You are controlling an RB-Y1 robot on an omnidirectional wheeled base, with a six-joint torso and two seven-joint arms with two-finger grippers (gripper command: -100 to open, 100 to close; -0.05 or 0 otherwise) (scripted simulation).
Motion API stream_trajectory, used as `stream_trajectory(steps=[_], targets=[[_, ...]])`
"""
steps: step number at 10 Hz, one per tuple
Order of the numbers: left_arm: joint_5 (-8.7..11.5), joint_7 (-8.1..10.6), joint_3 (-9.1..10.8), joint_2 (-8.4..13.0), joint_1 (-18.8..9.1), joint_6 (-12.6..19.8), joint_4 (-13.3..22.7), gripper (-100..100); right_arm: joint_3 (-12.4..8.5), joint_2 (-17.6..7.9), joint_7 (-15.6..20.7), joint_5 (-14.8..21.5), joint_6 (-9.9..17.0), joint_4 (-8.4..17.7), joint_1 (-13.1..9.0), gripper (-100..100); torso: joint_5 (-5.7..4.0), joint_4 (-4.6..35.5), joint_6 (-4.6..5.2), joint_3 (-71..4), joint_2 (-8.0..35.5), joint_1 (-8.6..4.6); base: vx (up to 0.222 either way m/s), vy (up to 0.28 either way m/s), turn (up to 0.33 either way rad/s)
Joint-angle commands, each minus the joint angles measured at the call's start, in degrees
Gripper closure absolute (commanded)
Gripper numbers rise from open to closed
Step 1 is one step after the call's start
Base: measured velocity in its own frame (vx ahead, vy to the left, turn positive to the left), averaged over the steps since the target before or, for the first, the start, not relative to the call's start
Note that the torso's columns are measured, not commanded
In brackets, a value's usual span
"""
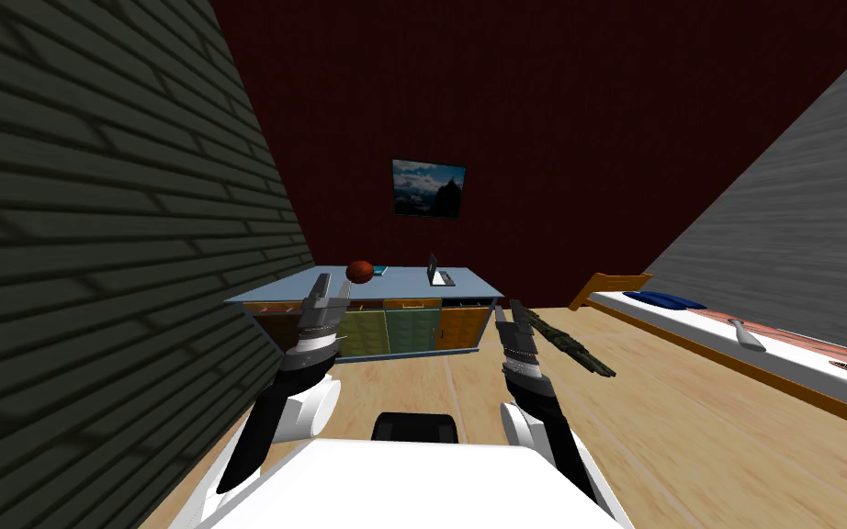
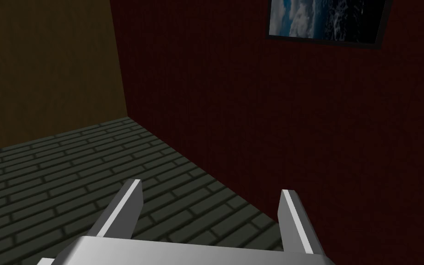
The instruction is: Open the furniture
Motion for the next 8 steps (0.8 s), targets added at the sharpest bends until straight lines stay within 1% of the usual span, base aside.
stream_trajectory(steps=[1, 3, 8], targets=[[0.00, 0.00, 0.00, 0.00, 0.00, 0.00, 0.00, 0, 0.00, 0.00, 0.00, 0.00, 0.00, 0.00, 0.00, 0, 0.00, 2.35, 0.00, -4.67, 2.32, 0.00, 0.000, 0.000, 0.000], [0.00, 0.00, 0.00, 0.00, 0.00, 0.00, -0.01, 0, 0.00, 0.00, 0.00, 0.00, 0.00, -0.01, 0.00, 0, 0.00, 10.06, 0.00, -20.14, 10.03, 0.00, 0.000, 0.000, 0.000], [0.00, 0.00, 0.00, 0.00, 0.00, 0.00, -0.02, 0, 0.00, 0.00, 0.00, 0.00, -0.01, -0.02, 0.00, 0, 0.00, 31.14, 0.00, -62.27, 31.16, 0.00, 0.000, 0.000, 0.000]])
